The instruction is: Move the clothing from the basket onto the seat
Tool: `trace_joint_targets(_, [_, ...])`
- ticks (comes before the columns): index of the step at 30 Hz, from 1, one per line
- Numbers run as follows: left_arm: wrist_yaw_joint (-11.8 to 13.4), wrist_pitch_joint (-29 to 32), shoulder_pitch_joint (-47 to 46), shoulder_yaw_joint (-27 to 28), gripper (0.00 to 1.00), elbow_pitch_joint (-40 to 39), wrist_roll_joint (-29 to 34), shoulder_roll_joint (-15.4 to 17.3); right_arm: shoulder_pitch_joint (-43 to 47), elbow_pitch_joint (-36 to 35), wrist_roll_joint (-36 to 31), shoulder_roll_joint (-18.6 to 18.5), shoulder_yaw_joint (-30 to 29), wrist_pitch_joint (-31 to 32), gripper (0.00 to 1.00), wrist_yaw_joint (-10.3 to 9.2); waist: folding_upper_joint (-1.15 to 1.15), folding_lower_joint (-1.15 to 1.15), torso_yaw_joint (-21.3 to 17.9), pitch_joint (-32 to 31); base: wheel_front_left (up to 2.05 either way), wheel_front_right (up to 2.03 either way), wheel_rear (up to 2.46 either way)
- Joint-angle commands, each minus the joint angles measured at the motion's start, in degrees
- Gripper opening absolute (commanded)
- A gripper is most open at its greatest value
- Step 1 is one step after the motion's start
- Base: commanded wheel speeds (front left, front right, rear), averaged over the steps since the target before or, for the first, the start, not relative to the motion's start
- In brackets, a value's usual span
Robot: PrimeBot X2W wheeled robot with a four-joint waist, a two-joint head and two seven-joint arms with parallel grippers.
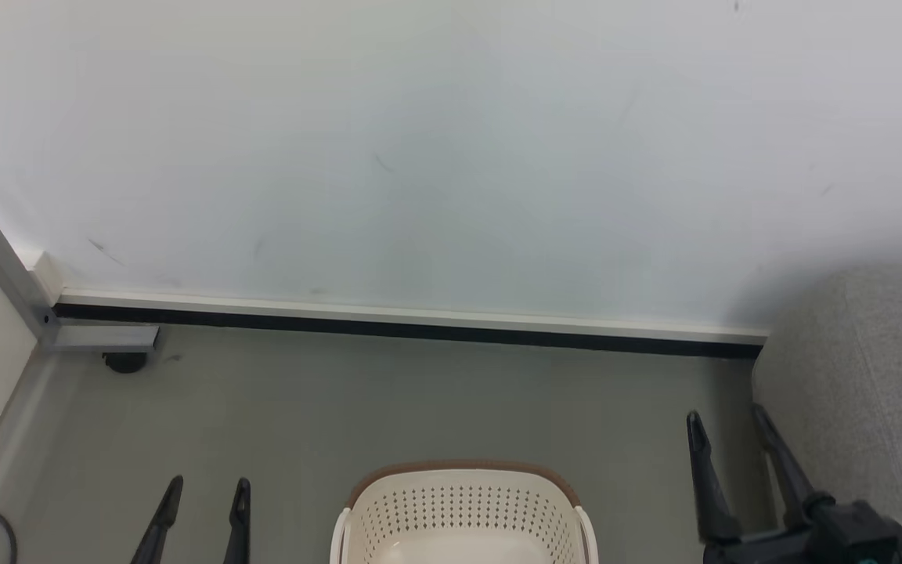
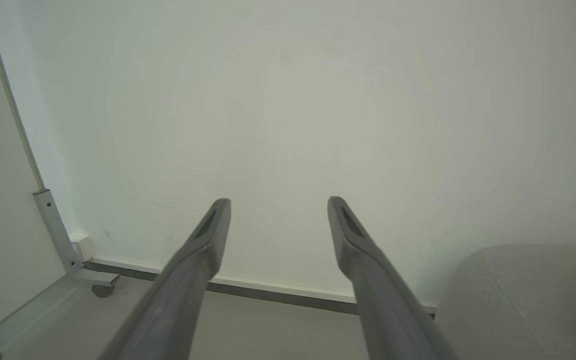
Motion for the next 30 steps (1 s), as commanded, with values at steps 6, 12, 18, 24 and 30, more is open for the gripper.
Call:
trace_joint_targets(6, [-5.0,-0.2,6.7,4.0,1.0,-0.4,4.1,-4.6,8.5,-1.9,-0.4,1.0,0.2,0.0,1.0,-0.04,0.01,0.01,-0.3,-4.8,0.0,0.0,0.0])
trace_joint_targets(12, [-9.4,-0.2,8.4,6.6,1.0,0.8,6.0,-7.3,11.3,-2.5,0.1,1.7,0.3,-0.1,1.0,-0.04,0.01,0.01,-1.6,-5.6,0.0,0.0,0.0])
trace_joint_targets(18, [-13.8,-0.2,9.1,9.6,1.0,2.4,7.1,-10.3,12.6,-2.3,0.3,2.3,-0.1,-0.1,1.0,-0.04,0.01,0.01,-2.6,-6.0,0.0,0.0,0.0])
trace_joint_targets(24, [-16.5,-0.2,9.9,11.9,1.0,3.9,9.0,-12.5,13.2,-2.5,0.2,2.6,-0.5,-0.1,1.0,-0.04,0.01,0.01,-3.0,-6.1,0.0,0.0,0.0])
trace_joint_targets(30, [-18.0,-0.2,9.7,13.2,1.0,4.5,10.4,-13.7,12.9,-2.7,0.1,2.8,-0.8,-0.1,1.0,-0.04,0.01,0.01,-3.0,-5.8,0.0,0.0,0.0])
